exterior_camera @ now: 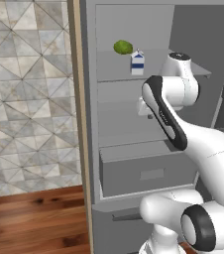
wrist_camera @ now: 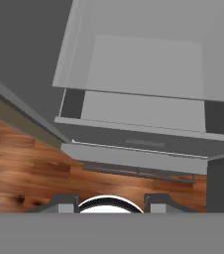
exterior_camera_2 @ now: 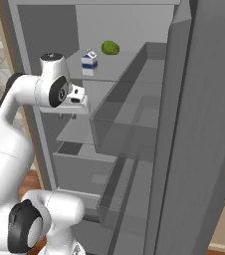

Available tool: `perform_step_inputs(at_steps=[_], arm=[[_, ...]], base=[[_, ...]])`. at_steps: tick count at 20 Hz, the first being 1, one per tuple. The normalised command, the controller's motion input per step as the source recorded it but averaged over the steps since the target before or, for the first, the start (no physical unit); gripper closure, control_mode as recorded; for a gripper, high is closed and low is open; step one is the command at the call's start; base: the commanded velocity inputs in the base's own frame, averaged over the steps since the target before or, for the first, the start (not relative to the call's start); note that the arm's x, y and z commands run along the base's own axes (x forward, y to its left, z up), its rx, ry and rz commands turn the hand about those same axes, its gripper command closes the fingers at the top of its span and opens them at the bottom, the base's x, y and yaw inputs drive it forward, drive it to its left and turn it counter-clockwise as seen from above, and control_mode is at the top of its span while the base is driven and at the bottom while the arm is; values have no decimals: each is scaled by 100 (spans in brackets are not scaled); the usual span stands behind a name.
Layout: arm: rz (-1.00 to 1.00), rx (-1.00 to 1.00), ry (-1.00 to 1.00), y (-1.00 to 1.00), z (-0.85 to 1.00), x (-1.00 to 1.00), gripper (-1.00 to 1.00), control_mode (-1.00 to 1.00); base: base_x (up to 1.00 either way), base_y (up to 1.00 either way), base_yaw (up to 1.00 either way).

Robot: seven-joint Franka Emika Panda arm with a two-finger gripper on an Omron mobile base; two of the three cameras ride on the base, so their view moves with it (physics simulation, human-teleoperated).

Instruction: Take out the milk from the fridge and place it on the tray on the counter. Then take the sugar cube near the tray and place it in the tray.

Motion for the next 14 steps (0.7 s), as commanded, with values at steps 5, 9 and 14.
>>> perform_step_inputs(at_steps=[5, 9, 14], arm=[[3, -1, -6, 16, 0, -42, -100, -100], [0, -15, -39, 31, 6, -100, -100, -100], [0, 2, -32, 11, 58, -71, -100, -100]], base=[[0, 0, 0], [0, 0, 0], [0, 0, 0]])
